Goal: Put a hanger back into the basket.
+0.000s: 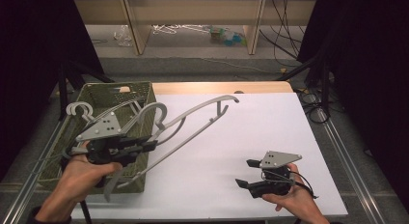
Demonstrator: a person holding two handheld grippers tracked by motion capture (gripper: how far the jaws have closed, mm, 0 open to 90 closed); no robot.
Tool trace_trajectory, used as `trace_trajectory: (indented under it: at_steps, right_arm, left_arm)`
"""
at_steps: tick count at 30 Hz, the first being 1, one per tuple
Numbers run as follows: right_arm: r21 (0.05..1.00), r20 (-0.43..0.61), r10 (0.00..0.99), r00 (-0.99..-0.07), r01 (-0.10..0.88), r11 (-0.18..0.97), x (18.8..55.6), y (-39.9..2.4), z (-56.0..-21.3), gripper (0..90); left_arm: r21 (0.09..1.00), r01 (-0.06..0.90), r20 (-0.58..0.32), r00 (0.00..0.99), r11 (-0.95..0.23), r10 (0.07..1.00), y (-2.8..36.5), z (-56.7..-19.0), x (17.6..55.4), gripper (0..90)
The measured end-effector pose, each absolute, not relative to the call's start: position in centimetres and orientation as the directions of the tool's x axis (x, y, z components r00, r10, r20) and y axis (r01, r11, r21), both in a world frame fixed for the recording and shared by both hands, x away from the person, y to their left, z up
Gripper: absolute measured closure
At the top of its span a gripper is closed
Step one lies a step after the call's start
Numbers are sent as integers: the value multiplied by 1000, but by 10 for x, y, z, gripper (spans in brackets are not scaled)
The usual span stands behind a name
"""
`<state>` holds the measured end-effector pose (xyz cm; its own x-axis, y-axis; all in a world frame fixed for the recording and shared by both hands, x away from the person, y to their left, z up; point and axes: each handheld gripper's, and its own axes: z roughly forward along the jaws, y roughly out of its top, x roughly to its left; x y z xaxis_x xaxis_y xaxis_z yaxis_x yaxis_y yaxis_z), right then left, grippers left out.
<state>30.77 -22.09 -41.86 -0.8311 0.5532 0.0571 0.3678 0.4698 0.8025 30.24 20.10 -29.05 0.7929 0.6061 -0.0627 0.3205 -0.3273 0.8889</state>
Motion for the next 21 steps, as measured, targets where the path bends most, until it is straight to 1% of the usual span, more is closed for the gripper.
trace_trajectory:
  at_steps: [10, 17, 21]
  right_arm:
    - [802, 60, 550, -833, 368, 471, 308, -221, -419, 263]
    - [800, 62, 548, -834, 370, 473, 308, -220, -420, 249]
    - [801, 59, 547, -835, 366, 473, 308, -220, -420, 246]
  left_arm:
    - [901, 343, -63, 710, -267, 701, 248, -276, 309, 790]
    - [897, 374, -64, 641, -238, 765, 279, -278, 326, 789]
    - [894, 380, -54, 619, -239, 783, 294, -281, 337, 789]
